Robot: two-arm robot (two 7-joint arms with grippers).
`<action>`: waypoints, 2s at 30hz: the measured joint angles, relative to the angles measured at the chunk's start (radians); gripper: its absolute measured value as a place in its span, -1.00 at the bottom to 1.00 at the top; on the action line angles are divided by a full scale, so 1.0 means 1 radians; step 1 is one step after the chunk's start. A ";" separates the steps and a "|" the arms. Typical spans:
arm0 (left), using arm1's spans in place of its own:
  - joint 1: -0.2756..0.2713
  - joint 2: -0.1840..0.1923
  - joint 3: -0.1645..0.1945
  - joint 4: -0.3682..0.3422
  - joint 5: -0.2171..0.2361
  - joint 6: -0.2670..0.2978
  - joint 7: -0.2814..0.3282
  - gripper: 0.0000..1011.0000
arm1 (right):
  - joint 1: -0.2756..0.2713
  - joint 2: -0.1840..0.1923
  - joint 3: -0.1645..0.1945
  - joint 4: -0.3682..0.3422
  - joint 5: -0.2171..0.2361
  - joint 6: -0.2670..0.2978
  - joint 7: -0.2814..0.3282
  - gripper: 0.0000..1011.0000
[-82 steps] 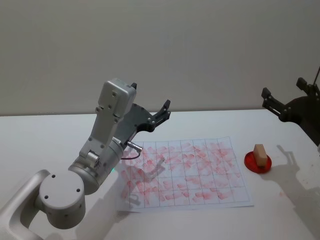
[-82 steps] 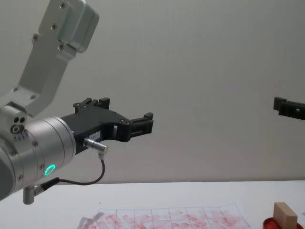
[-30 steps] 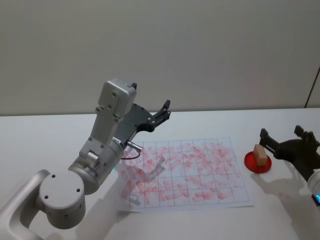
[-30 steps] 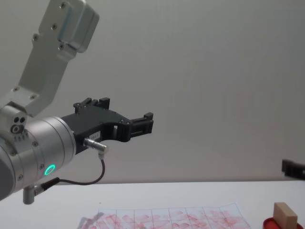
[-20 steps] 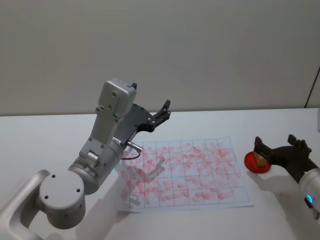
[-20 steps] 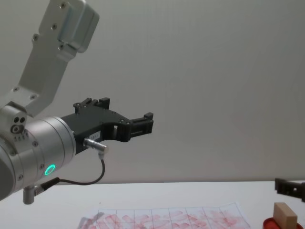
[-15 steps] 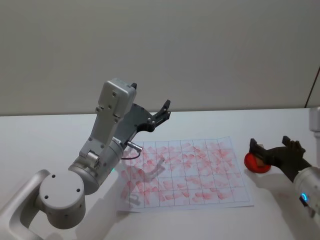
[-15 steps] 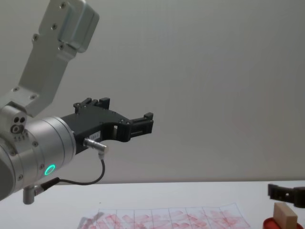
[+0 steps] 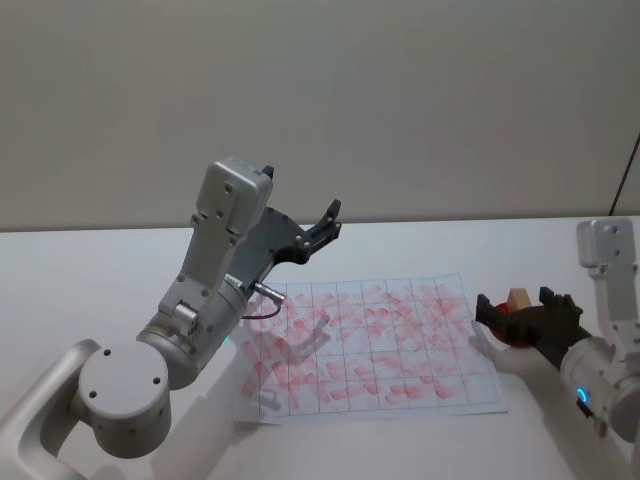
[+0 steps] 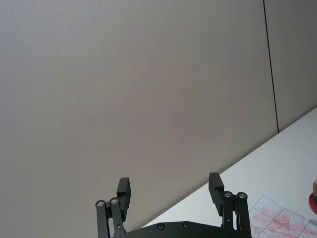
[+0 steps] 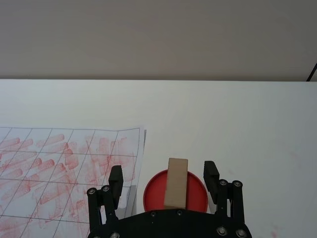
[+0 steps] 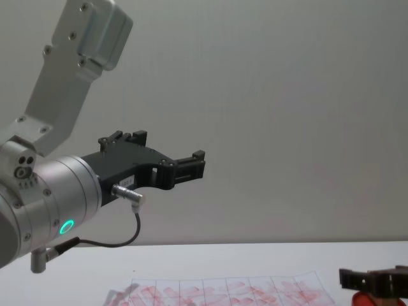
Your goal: Use the one hand to pick up the stamp and affix it onto the A4 paper.
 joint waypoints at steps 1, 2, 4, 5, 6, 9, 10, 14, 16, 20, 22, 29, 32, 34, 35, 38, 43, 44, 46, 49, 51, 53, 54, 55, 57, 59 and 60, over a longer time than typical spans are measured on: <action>0.000 0.000 0.000 0.000 0.000 0.000 0.000 0.98 | 0.002 -0.003 -0.003 0.004 -0.005 0.006 -0.001 0.98; 0.000 0.000 0.000 0.000 0.000 0.000 0.000 0.98 | 0.002 -0.005 -0.004 0.006 -0.006 0.009 -0.002 0.98; 0.000 0.000 0.000 0.000 0.000 0.000 0.000 0.98 | 0.003 -0.009 -0.007 0.010 -0.012 0.016 -0.006 0.98; 0.000 0.000 0.000 0.000 0.000 0.000 0.000 0.98 | 0.003 -0.010 -0.008 0.012 -0.014 0.019 -0.008 0.98; 0.000 0.000 0.000 0.000 0.000 0.000 0.000 0.98 | 0.003 -0.012 -0.011 0.013 -0.017 0.023 -0.010 0.98; 0.000 0.000 0.000 0.000 0.000 0.000 0.000 0.98 | 0.002 -0.015 -0.014 0.015 -0.023 0.028 -0.014 0.98; 0.000 0.000 0.000 0.000 0.000 0.000 0.000 0.98 | 0.002 -0.017 -0.016 0.016 -0.027 0.031 -0.016 0.98; 0.000 0.000 0.000 0.000 0.000 0.000 0.000 0.98 | -0.001 -0.020 -0.021 0.017 -0.040 0.040 -0.022 0.98; 0.000 0.000 0.000 0.000 0.000 0.000 0.000 0.98 | -0.002 -0.021 -0.023 0.017 -0.045 0.043 -0.023 0.98; 0.000 0.000 0.000 0.000 0.000 0.000 0.000 0.98 | -0.005 -0.024 -0.027 0.017 -0.058 0.051 -0.029 0.98; 0.000 0.000 0.000 0.000 0.000 0.000 0.000 0.98 | -0.006 -0.025 -0.028 0.017 -0.065 0.055 -0.031 0.98; 0.000 0.000 0.000 0.000 0.000 0.000 0.000 0.98 | -0.008 -0.027 -0.030 0.013 -0.081 0.064 -0.037 0.98; 0.000 0.000 0.000 0.000 0.000 0.000 0.000 0.98 | -0.008 -0.028 -0.030 0.012 -0.086 0.066 -0.038 0.98; 0.000 0.000 0.000 0.000 0.000 0.000 0.000 0.98 | -0.008 -0.028 -0.029 0.010 -0.092 0.069 -0.042 0.98; 0.000 0.000 0.000 0.000 0.000 0.000 0.000 0.98 | -0.008 -0.028 -0.029 0.009 -0.093 0.069 -0.043 0.98; 0.000 0.000 0.000 0.000 0.000 0.000 0.000 0.98 | -0.008 -0.028 -0.028 0.007 -0.099 0.069 -0.046 0.98; 0.000 0.000 0.000 0.000 0.000 0.000 0.000 0.98 | -0.007 -0.028 -0.025 0.002 -0.111 0.069 -0.053 0.98; 0.000 0.000 0.000 0.000 0.000 0.000 0.000 0.98 | -0.007 -0.028 -0.024 0.001 -0.113 0.069 -0.053 0.98; 0.000 0.000 0.000 0.000 0.000 0.000 0.000 0.98 | -0.007 -0.027 -0.023 -0.001 -0.117 0.068 -0.055 0.98; 0.000 0.000 0.000 0.000 0.000 0.000 0.000 0.98 | -0.007 -0.026 -0.021 -0.003 -0.119 0.068 -0.056 0.98; 0.000 0.000 0.000 0.000 0.000 0.000 0.000 0.98 | -0.007 -0.026 -0.019 -0.004 -0.122 0.068 -0.056 0.98; 0.000 0.000 0.000 0.000 0.000 0.000 0.000 0.98 | -0.007 -0.026 -0.018 -0.005 -0.124 0.068 -0.056 0.98; 0.000 0.000 0.000 0.000 0.000 0.000 0.000 0.98 | -0.007 -0.026 -0.017 -0.006 -0.125 0.068 -0.056 0.98; 0.000 0.000 0.000 0.000 0.000 0.000 0.000 0.98 | -0.007 -0.026 -0.017 -0.007 -0.126 0.068 -0.056 0.98; 0.000 0.000 0.000 0.000 0.000 0.000 0.000 0.98 | -0.007 -0.026 -0.016 -0.008 -0.127 0.069 -0.056 0.93; 0.000 0.000 0.000 0.000 0.000 0.000 0.000 0.98 | -0.007 -0.025 -0.015 -0.008 -0.128 0.069 -0.056 0.86; 0.000 0.000 0.000 0.000 0.000 0.000 0.000 0.98 | -0.007 -0.025 -0.015 -0.008 -0.129 0.069 -0.056 0.80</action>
